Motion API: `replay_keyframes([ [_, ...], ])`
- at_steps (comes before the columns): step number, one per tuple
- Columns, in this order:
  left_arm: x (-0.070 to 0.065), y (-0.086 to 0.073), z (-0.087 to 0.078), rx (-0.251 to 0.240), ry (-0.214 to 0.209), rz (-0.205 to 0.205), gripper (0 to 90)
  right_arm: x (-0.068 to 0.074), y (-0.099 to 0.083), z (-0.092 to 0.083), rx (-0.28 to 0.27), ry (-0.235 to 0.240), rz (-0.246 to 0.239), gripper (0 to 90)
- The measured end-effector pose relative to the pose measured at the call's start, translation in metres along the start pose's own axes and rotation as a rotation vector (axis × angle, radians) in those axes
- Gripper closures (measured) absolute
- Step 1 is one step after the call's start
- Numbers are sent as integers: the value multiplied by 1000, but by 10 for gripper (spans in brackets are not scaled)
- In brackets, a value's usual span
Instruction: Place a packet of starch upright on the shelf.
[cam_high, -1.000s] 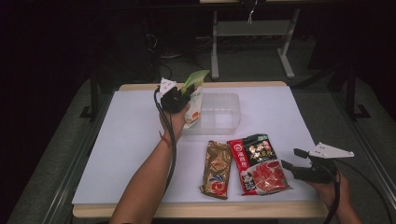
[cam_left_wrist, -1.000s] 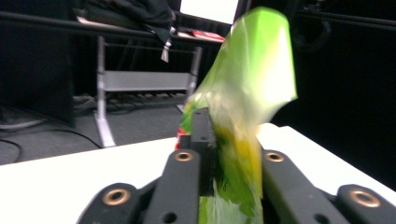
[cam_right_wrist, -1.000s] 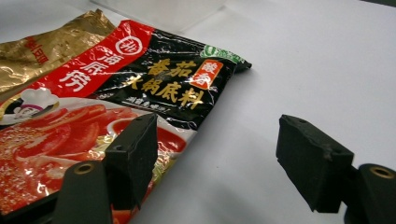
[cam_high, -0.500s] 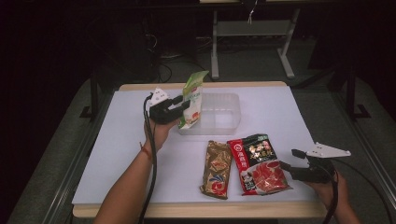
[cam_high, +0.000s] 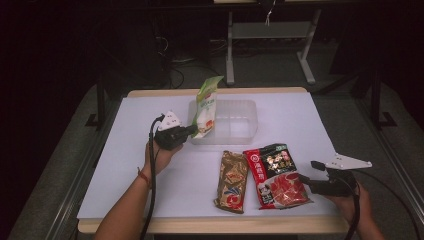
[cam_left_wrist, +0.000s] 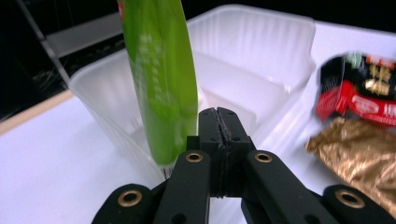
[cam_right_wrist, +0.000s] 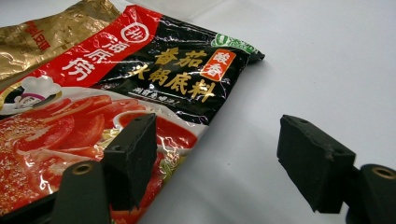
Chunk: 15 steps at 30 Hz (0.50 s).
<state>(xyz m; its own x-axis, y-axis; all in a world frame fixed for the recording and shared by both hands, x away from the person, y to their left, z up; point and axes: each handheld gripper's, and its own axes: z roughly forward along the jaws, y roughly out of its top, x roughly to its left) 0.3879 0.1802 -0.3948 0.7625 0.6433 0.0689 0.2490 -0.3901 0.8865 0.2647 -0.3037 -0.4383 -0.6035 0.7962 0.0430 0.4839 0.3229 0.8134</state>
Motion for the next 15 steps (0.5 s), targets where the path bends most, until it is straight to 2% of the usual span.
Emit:
replay_keyframes([
  [2,0,-3,3,37,-23,16,899,0,0,0,1,1,-1,281],
  [3,-2,-5,7,62,-8,36,899,0,-1,0,6,-3,-5,281],
  [6,-2,-7,11,78,-15,41,899,0,-1,-1,4,-4,-7,281],
  [7,-3,-7,13,84,-3,44,899,0,-1,-1,4,-4,-7,281],
  [8,-3,-8,15,94,7,40,899,1,-1,-1,4,-6,-9,281],
  [9,-2,-8,19,101,-5,31,899,1,-1,-1,6,-7,-9,281],
  [14,-1,-7,30,108,21,21,899,1,-2,-1,9,-13,-12,282],
  [15,-1,-7,31,111,13,17,900,1,-3,-2,11,-15,-10,282],
])
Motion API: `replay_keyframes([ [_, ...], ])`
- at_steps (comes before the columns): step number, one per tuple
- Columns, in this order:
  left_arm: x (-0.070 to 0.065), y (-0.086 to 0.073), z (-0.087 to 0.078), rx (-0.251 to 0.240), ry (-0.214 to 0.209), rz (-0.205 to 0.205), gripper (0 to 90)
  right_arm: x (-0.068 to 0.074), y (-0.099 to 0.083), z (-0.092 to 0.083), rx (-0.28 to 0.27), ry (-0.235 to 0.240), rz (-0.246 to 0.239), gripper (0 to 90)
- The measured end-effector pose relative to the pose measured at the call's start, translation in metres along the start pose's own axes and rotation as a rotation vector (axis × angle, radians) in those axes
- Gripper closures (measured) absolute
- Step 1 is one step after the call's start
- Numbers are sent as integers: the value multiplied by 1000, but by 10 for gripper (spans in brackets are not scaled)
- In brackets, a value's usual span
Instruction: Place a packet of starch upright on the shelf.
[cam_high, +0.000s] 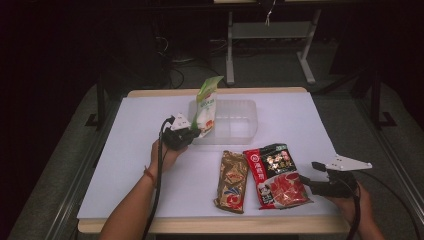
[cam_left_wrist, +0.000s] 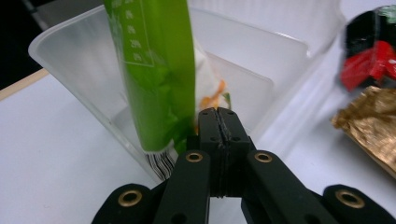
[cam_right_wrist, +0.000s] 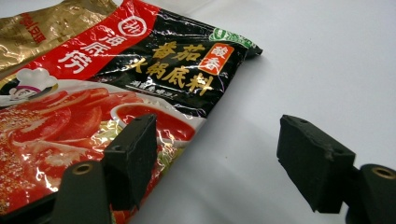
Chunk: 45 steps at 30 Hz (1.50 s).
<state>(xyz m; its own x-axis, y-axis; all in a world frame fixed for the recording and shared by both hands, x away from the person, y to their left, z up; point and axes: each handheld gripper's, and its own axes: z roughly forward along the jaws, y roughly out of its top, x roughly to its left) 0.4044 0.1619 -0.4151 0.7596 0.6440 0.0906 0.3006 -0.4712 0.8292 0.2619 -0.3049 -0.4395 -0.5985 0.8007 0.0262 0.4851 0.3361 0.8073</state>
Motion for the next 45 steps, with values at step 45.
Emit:
replay_keyframes([
  [45,-19,16,-24,-121,-210,-41,643,3,4,-11,-72,52,50,282],
])
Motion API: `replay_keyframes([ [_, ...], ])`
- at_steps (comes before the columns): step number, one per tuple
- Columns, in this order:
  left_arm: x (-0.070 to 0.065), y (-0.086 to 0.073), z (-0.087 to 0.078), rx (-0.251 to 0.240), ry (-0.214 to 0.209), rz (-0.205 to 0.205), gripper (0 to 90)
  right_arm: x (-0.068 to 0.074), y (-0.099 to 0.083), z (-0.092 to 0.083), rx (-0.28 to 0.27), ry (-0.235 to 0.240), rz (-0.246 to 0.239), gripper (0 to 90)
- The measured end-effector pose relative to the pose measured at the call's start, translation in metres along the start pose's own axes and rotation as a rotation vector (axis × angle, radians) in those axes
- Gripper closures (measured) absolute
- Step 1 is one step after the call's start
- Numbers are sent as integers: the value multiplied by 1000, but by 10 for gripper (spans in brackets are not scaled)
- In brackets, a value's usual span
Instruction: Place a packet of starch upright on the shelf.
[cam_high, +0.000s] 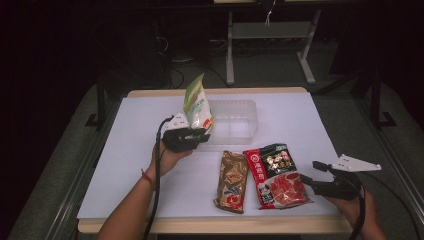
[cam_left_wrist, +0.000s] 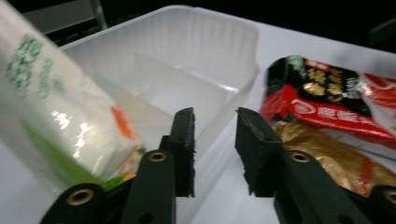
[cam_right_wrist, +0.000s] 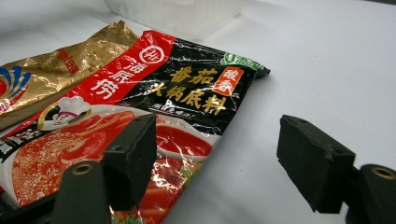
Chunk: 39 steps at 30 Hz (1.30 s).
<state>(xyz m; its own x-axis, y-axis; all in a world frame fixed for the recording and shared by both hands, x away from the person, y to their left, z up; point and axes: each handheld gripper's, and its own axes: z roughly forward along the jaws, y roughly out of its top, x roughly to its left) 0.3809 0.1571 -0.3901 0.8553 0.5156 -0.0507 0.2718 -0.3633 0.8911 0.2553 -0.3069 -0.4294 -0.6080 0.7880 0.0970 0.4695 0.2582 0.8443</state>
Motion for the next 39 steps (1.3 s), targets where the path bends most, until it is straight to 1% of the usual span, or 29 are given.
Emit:
replay_keyframes([
  [2,-4,1,0,5,-43,-4,610,0,1,2,7,7,0,286],
  [4,-8,2,1,17,-68,0,565,1,1,3,11,15,-1,295],
  [5,-11,2,2,27,-95,-5,555,2,1,3,12,17,-1,307],
  [7,-15,1,3,47,-128,1,510,3,2,3,19,31,-2,337],
  [8,-17,1,5,65,-162,-2,498,3,1,4,24,32,-2,338],
  [9,-19,1,8,81,-189,-2,479,4,1,4,31,32,-1,341],
  [10,-20,0,11,87,-195,-7,465,4,1,4,39,32,-5,343],
  [11,-21,0,16,97,-199,-15,432,4,0,4,44,32,-8,342],
  [12,-22,-1,21,110,-219,-26,401,4,0,4,45,30,-7,341],
  [13,-23,-2,26,124,-234,-39,392,5,-1,4,45,29,-7,340],
  [14,-23,-3,32,140,-233,-50,368,5,-1,3,45,27,-7,340],
  [16,-24,-8,43,184,-246,-69,347,5,-2,2,45,27,-9,340],
  [17,-24,-9,47,198,-243,-67,329,5,-3,2,47,27,-9,340],
  [19,-24,-14,55,222,-236,-82,314,5,-4,1,46,25,-14,340],
  [20,-23,-17,59,230,-235,-95,302,5,-5,1,49,24,-8,340],
  [23,-18,-25,66,222,-253,-134,295,4,-6,-1,50,18,-7,340],
  [24,-17,-27,69,232,-255,-143,288,4,-7,-2,48,18,-9,340],
  [26,-17,-29,74,261,-257,-141,288,5,-7,-3,49,15,-12,340],
  [29,-17,-30,81,262,-284,-156,287,6,-8,-2,54,14,-15,340],
  [31,-16,-29,84,257,-289,-159,283,6,-8,-1,60,15,-14,338],
  [32,-16,-28,85,261,-292,-164,280,6,-8,-1,60,16,-14,335],
  [35,-18,-27,90,273,-317,-176,275,6,-9,-1,63,17,-11,331],
  [37,-21,-27,93,280,-338,-175,279,6,-10,-2,62,16,-10,332],
  [39,-24,-25,96,290,-340,-160,287,6,-10,-3,61,15,-11,331],
])
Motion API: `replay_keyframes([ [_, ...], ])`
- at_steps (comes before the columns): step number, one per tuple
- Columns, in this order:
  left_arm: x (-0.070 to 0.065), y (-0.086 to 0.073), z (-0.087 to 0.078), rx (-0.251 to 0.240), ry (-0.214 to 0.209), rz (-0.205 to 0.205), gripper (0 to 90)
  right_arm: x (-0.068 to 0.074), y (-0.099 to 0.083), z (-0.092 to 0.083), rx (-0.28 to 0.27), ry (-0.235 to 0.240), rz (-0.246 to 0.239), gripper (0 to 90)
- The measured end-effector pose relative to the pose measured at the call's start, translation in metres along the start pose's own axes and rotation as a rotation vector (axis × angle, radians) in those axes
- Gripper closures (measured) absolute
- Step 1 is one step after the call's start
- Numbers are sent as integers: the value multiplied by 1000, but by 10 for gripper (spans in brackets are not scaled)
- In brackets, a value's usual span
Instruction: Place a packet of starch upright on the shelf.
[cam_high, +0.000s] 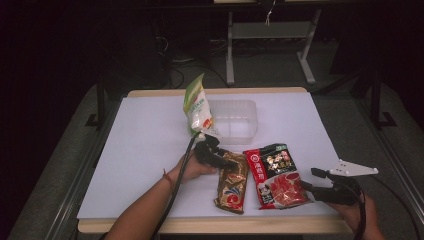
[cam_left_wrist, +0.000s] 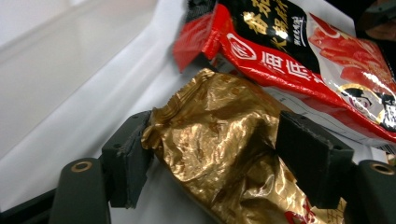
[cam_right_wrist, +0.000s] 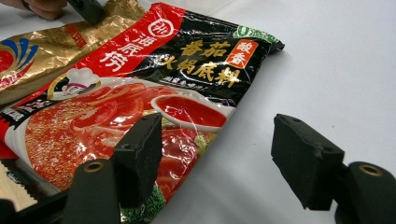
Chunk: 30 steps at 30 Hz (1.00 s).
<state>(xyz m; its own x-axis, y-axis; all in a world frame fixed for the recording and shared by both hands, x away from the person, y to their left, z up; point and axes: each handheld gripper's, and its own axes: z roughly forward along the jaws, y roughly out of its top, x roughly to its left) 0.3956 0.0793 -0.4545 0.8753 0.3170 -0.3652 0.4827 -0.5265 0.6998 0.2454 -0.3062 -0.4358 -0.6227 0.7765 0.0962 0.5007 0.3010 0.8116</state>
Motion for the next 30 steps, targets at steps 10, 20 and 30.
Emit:
replay_keyframes([
  [10,-1,0,0,-32,-24,-17,625,1,0,1,3,5,-1,327],
  [20,-11,0,-9,-75,64,21,855,0,1,2,4,-8,-15,321],
  [30,-23,0,-36,-171,111,28,875,-2,7,5,-8,-11,-24,315],
])
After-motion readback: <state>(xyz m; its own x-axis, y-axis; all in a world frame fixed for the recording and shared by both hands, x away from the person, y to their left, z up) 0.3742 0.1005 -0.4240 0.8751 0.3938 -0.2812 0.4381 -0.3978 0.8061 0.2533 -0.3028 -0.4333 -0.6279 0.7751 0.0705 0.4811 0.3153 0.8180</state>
